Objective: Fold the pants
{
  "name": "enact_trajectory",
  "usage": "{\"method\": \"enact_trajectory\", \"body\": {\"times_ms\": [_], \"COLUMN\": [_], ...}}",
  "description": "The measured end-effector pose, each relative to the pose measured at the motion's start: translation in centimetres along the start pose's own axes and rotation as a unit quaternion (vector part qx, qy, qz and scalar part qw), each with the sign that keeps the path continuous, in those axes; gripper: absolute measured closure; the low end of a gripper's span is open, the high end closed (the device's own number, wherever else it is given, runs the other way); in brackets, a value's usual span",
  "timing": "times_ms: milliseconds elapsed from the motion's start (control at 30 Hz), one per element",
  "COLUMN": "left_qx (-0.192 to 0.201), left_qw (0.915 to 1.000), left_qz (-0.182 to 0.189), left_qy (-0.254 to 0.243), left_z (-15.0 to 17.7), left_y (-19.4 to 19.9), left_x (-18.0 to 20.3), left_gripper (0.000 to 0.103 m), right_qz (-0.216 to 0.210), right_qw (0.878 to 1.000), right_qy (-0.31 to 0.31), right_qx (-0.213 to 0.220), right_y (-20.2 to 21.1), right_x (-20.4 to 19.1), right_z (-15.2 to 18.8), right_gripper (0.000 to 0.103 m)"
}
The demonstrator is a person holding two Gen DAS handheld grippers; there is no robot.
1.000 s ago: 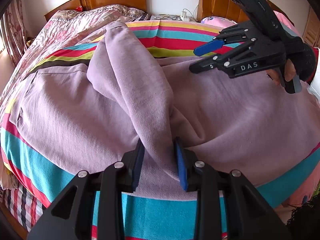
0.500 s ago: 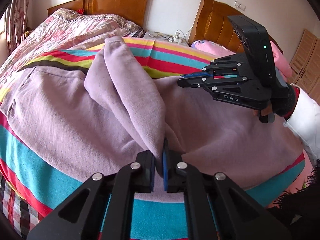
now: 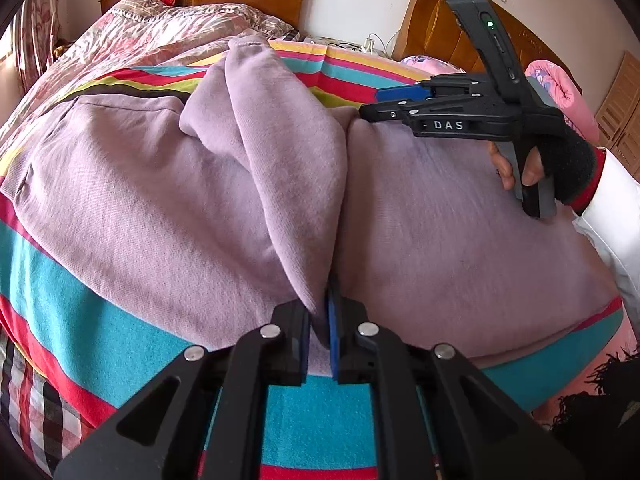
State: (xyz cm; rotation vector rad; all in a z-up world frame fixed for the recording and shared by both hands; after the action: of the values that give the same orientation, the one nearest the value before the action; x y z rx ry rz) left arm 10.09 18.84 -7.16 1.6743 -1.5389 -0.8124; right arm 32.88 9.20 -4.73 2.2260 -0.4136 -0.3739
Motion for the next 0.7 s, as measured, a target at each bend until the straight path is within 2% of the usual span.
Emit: {"method": "enact_trajectory", "body": {"times_ms": [33,67,100,133,167,267,333,433,500,567,600,700], "left_qx": [-0.003,-0.001,0.011,0.03,0.051,0.097,0.102,0.09,0.074,0.068,0.076,0.089], "left_qw": [1.0,1.0,0.9999,0.9996,0.9986,0.9949,0.9941,0.992,0.9861,0.9725,0.9628,0.9308], "left_qz": [0.001,0.0,0.0,-0.005,-0.012,-0.027,-0.02,-0.054,-0.072,-0.069,-0.068,-0.101], "left_qy": [-0.003,-0.004,-0.002,0.0,0.001,0.009,0.03,0.07,0.13,0.211,0.25,0.34], "left_z": [-0.1,-0.3,-0.7,-1.3,-2.1,-5.8,-8.6,-11.5,-12.2,-11.1,-10.0,-6.4], "left_y": [0.3,0.9,1.9,3.0,4.0,5.8,4.9,2.4,1.1,1.7,2.1,3.5], "left_x": [-0.2,-0.6,-1.2,-1.8,-2.5,-4.2,-5.3,-7.4,-10.3,-14.5,-16.8,-23.1], "left_gripper": [0.081,0.061,0.051,0.032,0.022,0.009,0.006,0.006,0.006,0.006,0.006,0.007], "right_qz": [-0.01,-0.011,-0.002,0.004,0.007,-0.004,-0.017,-0.022,-0.028,-0.05,-0.06,-0.093], "right_qw": [1.0,1.0,1.0,1.0,0.999,0.997,0.995,0.995,0.995,0.994,0.993,0.992], "right_qy": [-0.008,-0.009,-0.012,-0.018,-0.025,-0.056,-0.074,-0.065,-0.062,-0.065,-0.067,-0.056], "right_qx": [0.001,0.008,0.014,0.019,0.027,0.056,0.071,0.073,0.07,0.07,0.071,0.071], "right_y": [0.6,1.3,2.2,3.2,4.2,6.5,6.9,6.8,6.8,6.6,6.3,4.2], "right_x": [0.1,0.0,-0.2,-0.3,-0.6,-1.4,-2.3,-4.6,-5.4,-5.6,-5.5,-5.4], "right_z": [0.0,0.0,0.0,-0.1,0.0,0.2,0.4,0.3,0.4,0.0,-0.6,-4.6], "right_gripper": [0.03,0.029,0.029,0.029,0.029,0.029,0.029,0.029,0.029,0.029,0.029,0.033]}}
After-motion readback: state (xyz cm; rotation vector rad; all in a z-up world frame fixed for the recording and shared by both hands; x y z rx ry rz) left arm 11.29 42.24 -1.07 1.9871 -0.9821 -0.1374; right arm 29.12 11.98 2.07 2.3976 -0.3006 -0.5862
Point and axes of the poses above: each gripper's, at about its wrist camera, not at the fingertips, and y roughly against the way its jaws point, x to its right, z to its underside, the point moved 1 cm from there along -y, roughly the way its jaws point, and after that the axes turned 10 degrees about -z, right-handed, at the moved point
